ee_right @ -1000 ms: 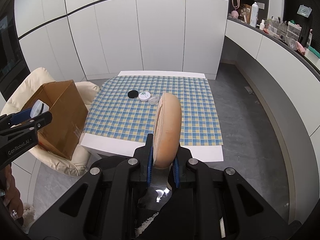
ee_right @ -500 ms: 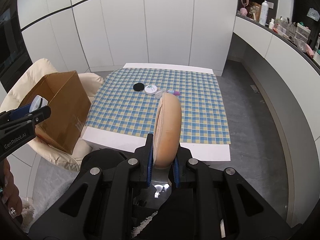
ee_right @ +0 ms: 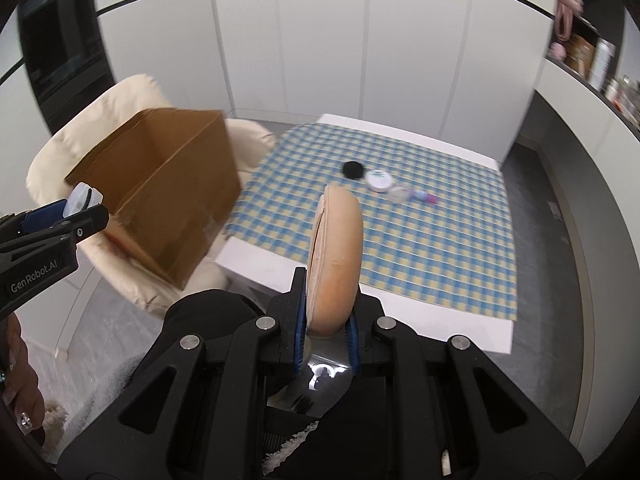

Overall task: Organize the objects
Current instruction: 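Swing the clear container with the left tool while the right tool brings the beige sponge over the cardboard box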

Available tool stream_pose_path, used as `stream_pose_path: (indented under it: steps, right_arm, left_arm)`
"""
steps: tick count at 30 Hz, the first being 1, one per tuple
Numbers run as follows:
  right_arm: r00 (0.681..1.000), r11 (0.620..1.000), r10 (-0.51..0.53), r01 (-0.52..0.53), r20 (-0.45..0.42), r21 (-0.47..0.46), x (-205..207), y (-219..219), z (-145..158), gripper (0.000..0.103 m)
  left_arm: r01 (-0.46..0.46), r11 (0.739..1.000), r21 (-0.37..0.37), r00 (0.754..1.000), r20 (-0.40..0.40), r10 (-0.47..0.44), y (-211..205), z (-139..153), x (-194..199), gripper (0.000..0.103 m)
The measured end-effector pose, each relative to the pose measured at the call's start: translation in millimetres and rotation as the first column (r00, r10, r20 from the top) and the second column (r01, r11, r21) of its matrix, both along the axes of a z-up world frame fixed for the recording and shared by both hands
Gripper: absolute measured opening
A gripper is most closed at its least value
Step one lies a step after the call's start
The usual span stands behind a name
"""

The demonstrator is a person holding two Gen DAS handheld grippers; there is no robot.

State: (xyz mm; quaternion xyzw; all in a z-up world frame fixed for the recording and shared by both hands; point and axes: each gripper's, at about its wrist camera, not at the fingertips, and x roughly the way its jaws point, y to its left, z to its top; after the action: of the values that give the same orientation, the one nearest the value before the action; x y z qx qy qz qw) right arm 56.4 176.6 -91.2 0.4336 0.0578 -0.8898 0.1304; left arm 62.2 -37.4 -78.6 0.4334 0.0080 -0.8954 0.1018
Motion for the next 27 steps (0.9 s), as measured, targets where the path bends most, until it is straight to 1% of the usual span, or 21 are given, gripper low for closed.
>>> stream_pose_path:
  steps: [8, 12, 16, 21, 27]
  right_arm:
    - [0.991, 0.991, 0.131, -0.131, 0.023, 0.001, -5.2, -62.2, -6.5, 0.017]
    - [0.979, 0.979, 0.204, -0.204, 0.023, -0.004, -3.0, -95.8, -7.9, 0.017]
    - [0.964, 0.964, 0.264, -0.265, 0.021, 0.004, 2.2, -120.3, -9.2, 0.017]
    - [0.954, 0.954, 0.300, -0.301, 0.014, 0.020, 7.2, -134.0, -11.1, 0.017]
    - [0.959, 0.960, 0.281, -0.281, 0.026, 0.011, 2.5, -127.9, -15.3, 0.017]
  left_arm:
    - [-0.113, 0.994, -0.005, 0.993, 0.015, 0.113, -52.1, -5.5, 18.9, 0.058]
    - [-0.173, 0.985, -0.015, 0.985, 0.018, 0.174, -75.8, -6.9, 28.1, 0.058]
    - [-0.226, 0.974, -0.012, 0.974, 0.018, 0.226, -94.1, -5.9, 37.0, 0.058]
    - [-0.243, 0.970, -0.010, 0.970, 0.021, 0.243, -99.4, -7.0, 37.6, 0.058]
    - [-0.218, 0.976, -0.010, 0.975, 0.033, 0.218, -91.9, -11.3, 26.2, 0.058]
